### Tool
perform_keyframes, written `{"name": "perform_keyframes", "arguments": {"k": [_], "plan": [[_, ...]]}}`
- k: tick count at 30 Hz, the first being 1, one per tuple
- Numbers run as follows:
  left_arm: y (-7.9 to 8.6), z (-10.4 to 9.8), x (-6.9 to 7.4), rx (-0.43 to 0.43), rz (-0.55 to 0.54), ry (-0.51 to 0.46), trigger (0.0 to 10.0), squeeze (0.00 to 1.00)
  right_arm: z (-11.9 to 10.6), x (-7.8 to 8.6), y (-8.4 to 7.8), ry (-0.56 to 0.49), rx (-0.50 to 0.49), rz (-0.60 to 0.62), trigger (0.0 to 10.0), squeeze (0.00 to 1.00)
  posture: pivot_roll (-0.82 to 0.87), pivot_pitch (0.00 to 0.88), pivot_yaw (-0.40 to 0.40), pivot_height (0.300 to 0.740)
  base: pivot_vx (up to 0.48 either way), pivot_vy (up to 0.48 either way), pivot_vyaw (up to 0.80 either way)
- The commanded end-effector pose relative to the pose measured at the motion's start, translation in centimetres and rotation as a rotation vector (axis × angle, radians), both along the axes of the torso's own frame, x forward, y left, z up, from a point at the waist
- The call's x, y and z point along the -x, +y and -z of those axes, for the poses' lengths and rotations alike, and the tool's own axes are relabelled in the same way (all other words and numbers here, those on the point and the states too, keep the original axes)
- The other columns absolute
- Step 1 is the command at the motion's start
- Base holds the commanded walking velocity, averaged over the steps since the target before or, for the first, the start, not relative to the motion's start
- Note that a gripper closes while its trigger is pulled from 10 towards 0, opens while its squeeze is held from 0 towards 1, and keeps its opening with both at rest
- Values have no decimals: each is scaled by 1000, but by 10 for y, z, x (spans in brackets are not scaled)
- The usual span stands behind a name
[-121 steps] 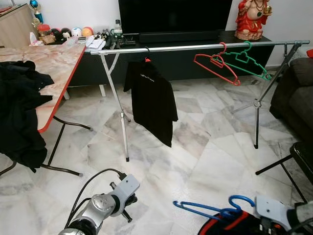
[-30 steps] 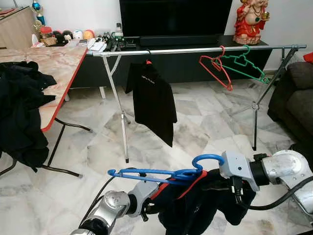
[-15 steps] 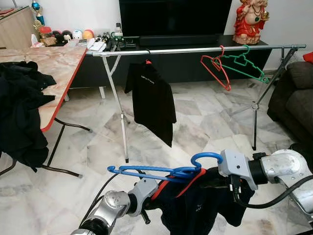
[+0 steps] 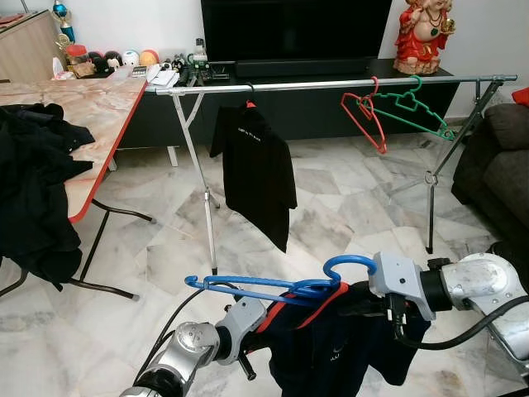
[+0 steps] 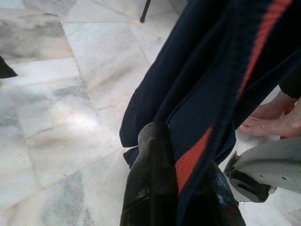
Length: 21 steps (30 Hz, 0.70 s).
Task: Hang hanger
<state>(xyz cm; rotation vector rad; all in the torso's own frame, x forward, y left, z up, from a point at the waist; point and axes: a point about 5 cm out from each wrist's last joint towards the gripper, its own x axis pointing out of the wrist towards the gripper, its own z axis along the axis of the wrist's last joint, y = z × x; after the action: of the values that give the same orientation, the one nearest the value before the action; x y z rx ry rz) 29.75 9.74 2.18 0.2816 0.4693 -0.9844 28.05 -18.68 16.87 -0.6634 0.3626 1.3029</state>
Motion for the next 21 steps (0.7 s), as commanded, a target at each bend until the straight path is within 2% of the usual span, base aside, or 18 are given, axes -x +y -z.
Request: {"name": "perform_keyframes", "arguments": {"k": [1,2,6,8,10,17,20,21], "plan": [[3,1,1,6,-15,-7,0,0,-3,4,-6,9,4,0,0,0,-103,68,-21,740,0,0,0],[4,1,1,4,-20,-10,0,0,1,10,-9,38,22,-25,0,0,-102,68,-22,740,0,0,0],[4,1,1,3,-28,-11,0,0,8,14,-18,68,31,1,0,0,-102,69,-23,740,0,0,0],[4,1,1,3,-28,-9,0,0,17,25,-30,153,60,0,0,0,-105,71,-22,740,0,0,0],[4,2,1,3,-27,-8,0,0,19,27,-32,168,61,-1,0,0,-106,71,-22,740,0,0,0],[5,3,2,0,-28,-3,0,0,29,45,-41,261,-4,-42,0,0,-104,74,-19,740,0,0,0],[5,3,2,-2,-28,-2,0,0,34,50,-46,294,26,-51,0,0,-101,76,-18,740,0,0,0],[6,3,2,-4,-27,-2,0,0,38,51,-51,301,73,-37,0,0,-101,76,-17,740,0,0,0]]}}
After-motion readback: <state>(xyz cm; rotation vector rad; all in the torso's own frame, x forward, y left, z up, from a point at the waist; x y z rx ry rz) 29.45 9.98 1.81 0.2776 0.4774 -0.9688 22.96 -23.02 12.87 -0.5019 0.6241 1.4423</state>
